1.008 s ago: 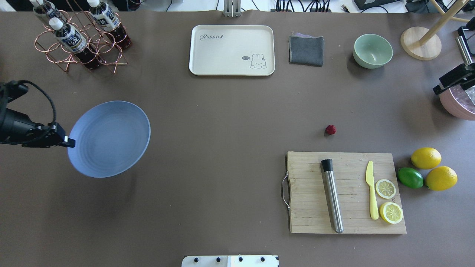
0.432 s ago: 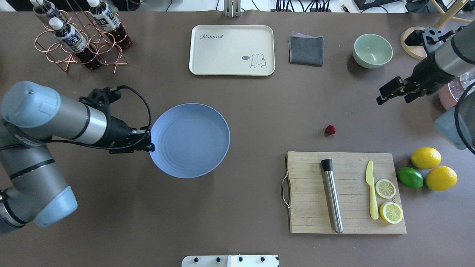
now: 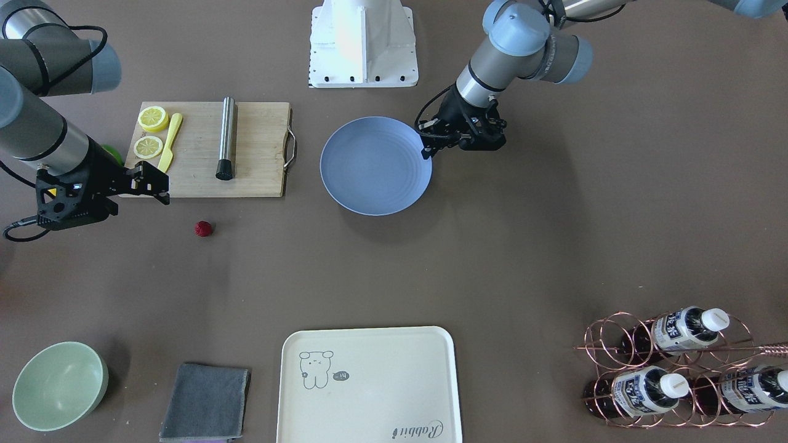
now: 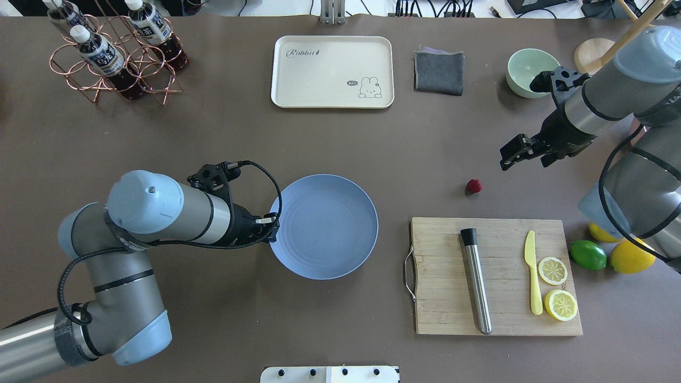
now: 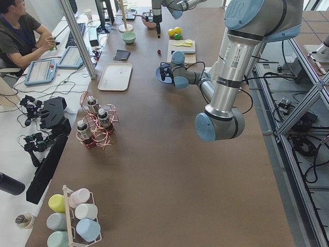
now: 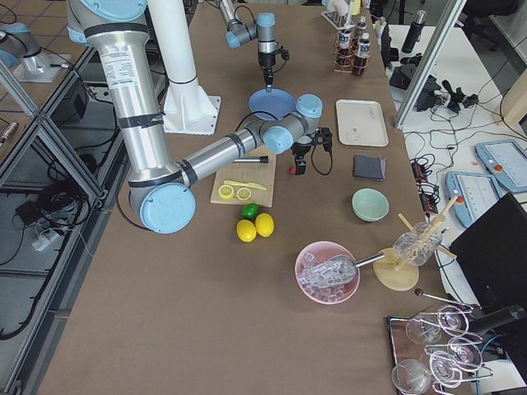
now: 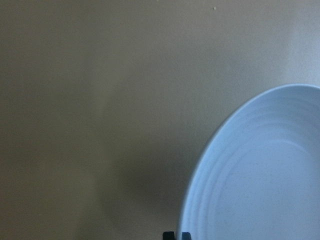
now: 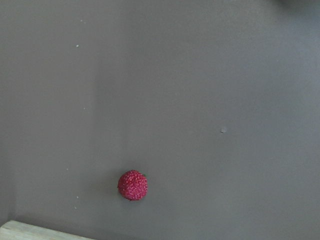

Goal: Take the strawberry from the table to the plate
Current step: 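Close the right gripper on the red strawberry while the left gripper holds the plate, then lift the strawberry with the right gripper toward the plate while the left gripper withdraws, then lower the strawberry onto the blue plate and open the right gripper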

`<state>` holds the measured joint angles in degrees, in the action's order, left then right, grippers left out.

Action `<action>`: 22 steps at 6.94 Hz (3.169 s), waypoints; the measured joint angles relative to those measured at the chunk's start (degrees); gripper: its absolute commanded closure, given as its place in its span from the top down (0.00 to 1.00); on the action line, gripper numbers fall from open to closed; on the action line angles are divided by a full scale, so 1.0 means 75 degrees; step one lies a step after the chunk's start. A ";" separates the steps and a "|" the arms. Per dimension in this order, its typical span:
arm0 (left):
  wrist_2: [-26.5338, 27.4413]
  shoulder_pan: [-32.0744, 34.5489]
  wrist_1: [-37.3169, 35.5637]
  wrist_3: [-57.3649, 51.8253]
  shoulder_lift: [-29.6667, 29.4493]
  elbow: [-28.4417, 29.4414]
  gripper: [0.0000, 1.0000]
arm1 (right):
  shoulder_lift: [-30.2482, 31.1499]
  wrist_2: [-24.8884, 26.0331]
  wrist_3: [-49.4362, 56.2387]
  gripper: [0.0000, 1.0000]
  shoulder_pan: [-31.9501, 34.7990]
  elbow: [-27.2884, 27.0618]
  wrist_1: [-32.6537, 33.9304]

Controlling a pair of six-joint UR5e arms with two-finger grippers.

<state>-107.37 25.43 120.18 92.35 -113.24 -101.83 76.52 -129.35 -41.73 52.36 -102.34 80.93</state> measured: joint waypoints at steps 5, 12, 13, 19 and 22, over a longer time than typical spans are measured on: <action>0.0207 -0.0282 0.0040 0.0045 -0.0188 0.0424 0.00 | -0.0649 0.0785 -0.0498 0.96 -0.1085 0.1279 -0.1016; 0.0339 -0.0220 0.0015 0.0038 -0.0235 0.0252 0.91 | -0.0788 0.0888 -0.0489 0.00 -0.1068 0.1502 -0.1208; 0.0307 -0.0038 -0.0006 0.0021 -0.0172 0.0081 0.90 | -0.0916 0.0765 -0.0509 0.00 -0.0925 0.1460 -0.1161; -0.2311 0.3484 -0.0042 -0.3399 0.1653 0.0120 0.91 | -0.2344 0.1379 -0.2930 0.00 -0.2111 0.0571 -0.0161; -0.2828 0.4262 0.0006 -0.4212 0.2242 0.0276 0.91 | -0.3043 0.2519 -0.3987 0.00 -0.3380 0.0774 -0.0139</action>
<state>-128.58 57.40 120.22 60.76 -96.42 -99.75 53.70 -110.46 -71.64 27.01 -96.54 79.89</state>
